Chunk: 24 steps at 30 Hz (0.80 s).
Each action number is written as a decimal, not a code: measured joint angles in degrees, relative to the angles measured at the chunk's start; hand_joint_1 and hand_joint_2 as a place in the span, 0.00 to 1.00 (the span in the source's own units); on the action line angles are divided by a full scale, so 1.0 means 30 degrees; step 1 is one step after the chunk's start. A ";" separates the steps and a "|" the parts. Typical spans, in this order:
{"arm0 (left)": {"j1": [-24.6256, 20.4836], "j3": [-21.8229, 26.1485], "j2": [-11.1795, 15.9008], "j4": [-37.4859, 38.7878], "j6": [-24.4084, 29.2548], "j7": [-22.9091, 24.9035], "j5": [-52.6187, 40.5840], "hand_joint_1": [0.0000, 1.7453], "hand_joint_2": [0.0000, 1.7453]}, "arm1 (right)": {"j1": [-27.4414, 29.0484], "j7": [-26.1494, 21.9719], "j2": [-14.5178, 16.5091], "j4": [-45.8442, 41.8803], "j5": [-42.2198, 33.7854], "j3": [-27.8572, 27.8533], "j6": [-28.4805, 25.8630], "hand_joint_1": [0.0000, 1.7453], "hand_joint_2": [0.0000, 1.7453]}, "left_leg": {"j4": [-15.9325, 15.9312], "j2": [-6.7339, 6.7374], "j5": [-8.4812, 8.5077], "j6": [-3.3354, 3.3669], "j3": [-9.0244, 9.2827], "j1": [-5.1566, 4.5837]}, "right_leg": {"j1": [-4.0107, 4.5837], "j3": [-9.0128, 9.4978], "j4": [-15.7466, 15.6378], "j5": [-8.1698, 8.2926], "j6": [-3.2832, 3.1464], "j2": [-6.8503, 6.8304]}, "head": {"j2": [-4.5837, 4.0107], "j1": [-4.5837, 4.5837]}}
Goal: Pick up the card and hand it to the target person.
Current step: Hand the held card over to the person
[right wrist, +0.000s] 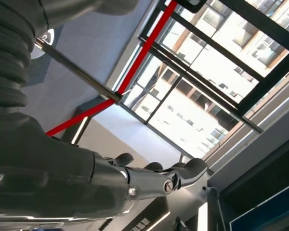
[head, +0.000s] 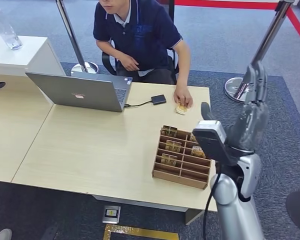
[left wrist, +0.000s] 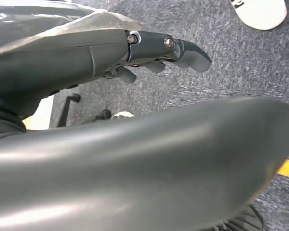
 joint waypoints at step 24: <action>-0.0018 0.0257 -0.0386 0.0007 -0.0024 0.0410 -0.0457 0.00 0.00 | 0.4183 0.1740 -0.0595 1.4872 -0.2900 -1.9343 0.1733 0.00 0.00 | -0.0007 -0.0008 0.0003 0.0042 0.0034 -0.0013 | -0.0014 0.0057 -0.0031 0.0032 0.0033 -0.0009 | 0.0000 0.0027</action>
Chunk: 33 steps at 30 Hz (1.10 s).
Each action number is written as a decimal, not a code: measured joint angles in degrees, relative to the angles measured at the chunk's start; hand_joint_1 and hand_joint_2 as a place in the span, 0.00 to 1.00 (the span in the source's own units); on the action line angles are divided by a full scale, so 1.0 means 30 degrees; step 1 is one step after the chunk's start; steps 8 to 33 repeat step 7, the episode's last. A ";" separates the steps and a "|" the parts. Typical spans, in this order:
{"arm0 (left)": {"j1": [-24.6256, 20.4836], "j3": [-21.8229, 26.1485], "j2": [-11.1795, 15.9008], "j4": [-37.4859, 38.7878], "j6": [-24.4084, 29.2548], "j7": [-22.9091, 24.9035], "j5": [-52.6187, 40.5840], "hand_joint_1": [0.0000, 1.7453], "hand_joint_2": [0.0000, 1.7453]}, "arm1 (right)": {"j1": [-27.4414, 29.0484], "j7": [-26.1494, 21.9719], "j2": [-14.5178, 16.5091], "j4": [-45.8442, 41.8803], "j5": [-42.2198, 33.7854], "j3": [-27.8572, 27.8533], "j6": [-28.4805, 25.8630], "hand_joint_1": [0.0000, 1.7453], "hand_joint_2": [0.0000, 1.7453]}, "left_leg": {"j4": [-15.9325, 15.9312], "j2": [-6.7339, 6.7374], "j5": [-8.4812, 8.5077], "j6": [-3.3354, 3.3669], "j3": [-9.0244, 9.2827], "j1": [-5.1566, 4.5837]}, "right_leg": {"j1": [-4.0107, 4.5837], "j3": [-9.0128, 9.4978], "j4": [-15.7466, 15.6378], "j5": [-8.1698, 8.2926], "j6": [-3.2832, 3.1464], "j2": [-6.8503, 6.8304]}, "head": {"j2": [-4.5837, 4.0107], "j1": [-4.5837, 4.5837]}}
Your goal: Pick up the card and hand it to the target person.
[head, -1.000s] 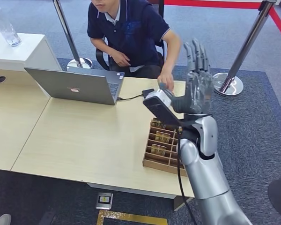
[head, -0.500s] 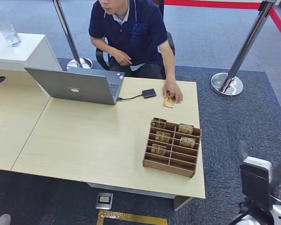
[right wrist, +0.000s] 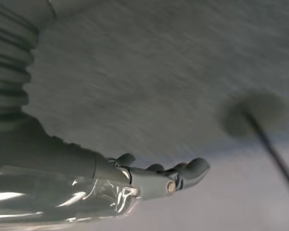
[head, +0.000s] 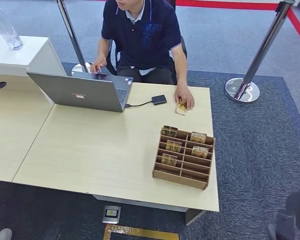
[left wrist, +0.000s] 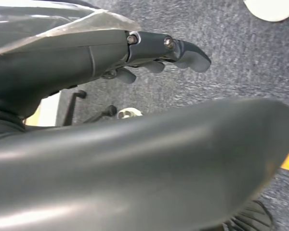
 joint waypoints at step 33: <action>-0.0019 0.0000 -0.0047 0.0000 -0.0012 0.0000 -0.0265 0.00 0.00 | -0.0550 0.4542 0.0151 0.5087 0.0619 -0.1168 0.3606 0.00 0.00 | -0.0020 0.0000 0.0002 -0.0006 -0.0001 0.0015 | 0.0017 -0.0012 0.0016 -0.0017 -0.0019 0.0000 | 0.0000 0.0004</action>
